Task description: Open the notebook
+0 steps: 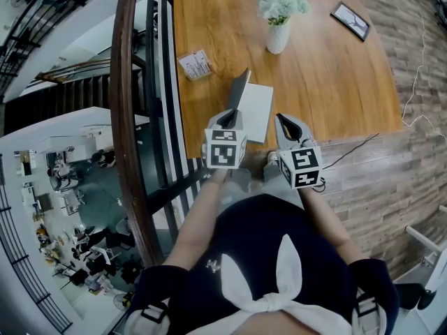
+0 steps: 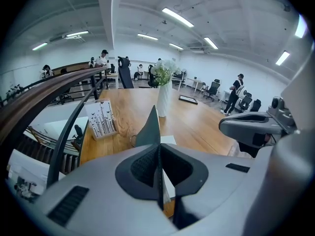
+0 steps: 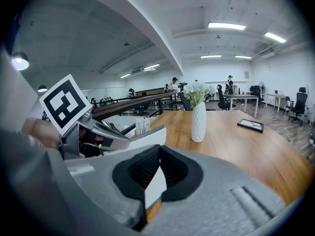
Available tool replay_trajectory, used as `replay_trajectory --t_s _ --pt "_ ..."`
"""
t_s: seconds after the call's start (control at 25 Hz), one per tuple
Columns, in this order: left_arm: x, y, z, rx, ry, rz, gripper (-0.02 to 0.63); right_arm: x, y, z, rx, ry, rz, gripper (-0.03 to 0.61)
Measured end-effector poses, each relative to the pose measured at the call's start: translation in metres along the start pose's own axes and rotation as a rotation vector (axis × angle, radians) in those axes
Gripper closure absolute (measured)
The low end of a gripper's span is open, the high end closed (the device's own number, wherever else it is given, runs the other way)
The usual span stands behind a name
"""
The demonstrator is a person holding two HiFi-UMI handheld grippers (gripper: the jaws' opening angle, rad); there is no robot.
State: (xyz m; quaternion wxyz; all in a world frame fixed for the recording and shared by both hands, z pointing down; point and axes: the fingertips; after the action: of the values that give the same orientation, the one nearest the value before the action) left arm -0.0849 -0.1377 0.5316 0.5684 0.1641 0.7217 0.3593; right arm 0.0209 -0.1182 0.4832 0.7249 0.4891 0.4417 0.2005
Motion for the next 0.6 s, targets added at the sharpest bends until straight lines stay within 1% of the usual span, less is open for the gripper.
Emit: replay_trajectory --t_s 0.6 --pt "0.010 -0.006 -0.027 0.052 -0.038 0.012 0.581 -0.008 -0.006 -0.008 0.007 -0.021 0.001 0.580"
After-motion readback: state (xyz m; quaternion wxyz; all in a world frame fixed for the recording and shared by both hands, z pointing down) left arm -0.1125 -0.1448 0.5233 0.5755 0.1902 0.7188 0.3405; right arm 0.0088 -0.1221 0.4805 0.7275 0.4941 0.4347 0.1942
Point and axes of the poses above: the fingertips, and each gripper's own axes: x backward along the fingers, z to its right, y out of its underside, and after that the axes turned 4 degrees about -y, right-handed
